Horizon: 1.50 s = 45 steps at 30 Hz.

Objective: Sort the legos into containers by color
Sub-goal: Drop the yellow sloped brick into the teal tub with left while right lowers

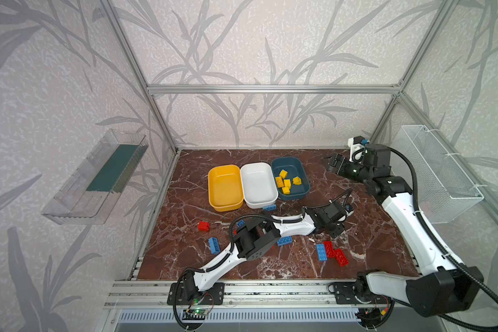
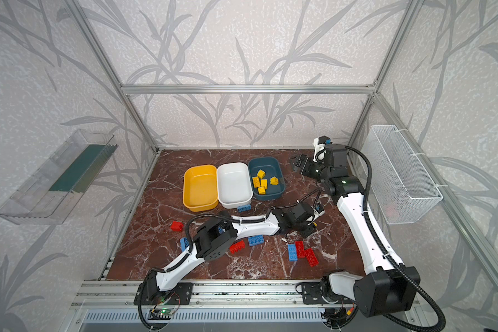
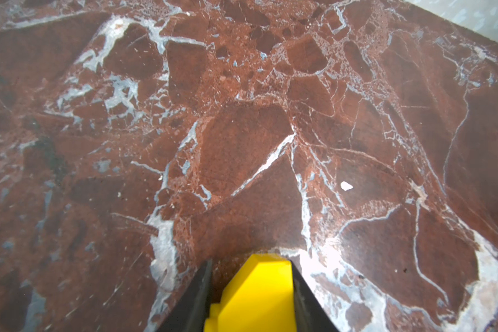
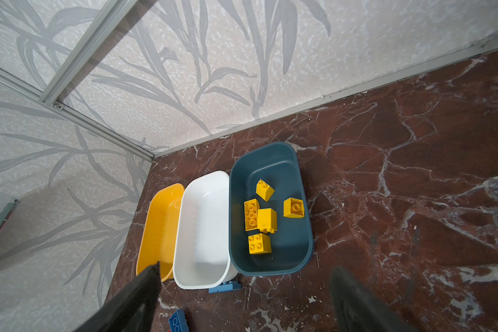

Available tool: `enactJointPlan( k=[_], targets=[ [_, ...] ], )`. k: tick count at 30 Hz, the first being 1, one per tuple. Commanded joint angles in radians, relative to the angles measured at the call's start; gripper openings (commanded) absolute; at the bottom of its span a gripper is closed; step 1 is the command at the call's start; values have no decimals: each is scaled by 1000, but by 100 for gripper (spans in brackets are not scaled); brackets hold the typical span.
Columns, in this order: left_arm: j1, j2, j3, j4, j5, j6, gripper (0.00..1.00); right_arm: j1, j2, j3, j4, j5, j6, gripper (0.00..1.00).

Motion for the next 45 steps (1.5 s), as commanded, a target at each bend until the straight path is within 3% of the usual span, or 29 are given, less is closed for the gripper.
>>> enactJointPlan(
  k=[1,8,12,21,25,32,45],
  targets=[
    [-4,-79,-56,1,-26,25,40,-18,-52,-38,43,29,22,92],
    [23,-251,-204,58,-95,24,40,-156,-160,-158,116,24,134,92],
    [77,-366,-294,85,-101,-4,40,-258,-187,-231,175,-43,220,92],
    [260,-528,-393,23,-131,-110,40,-274,-186,-371,236,-101,212,93],
    [341,-507,-335,-75,-108,-151,40,-233,-199,-430,242,-77,201,93],
    [415,-370,-149,-241,-104,-129,40,-41,-219,-509,192,41,106,92],
    [445,-178,103,-384,-98,-140,42,140,-287,-582,60,134,18,92]
  ],
)
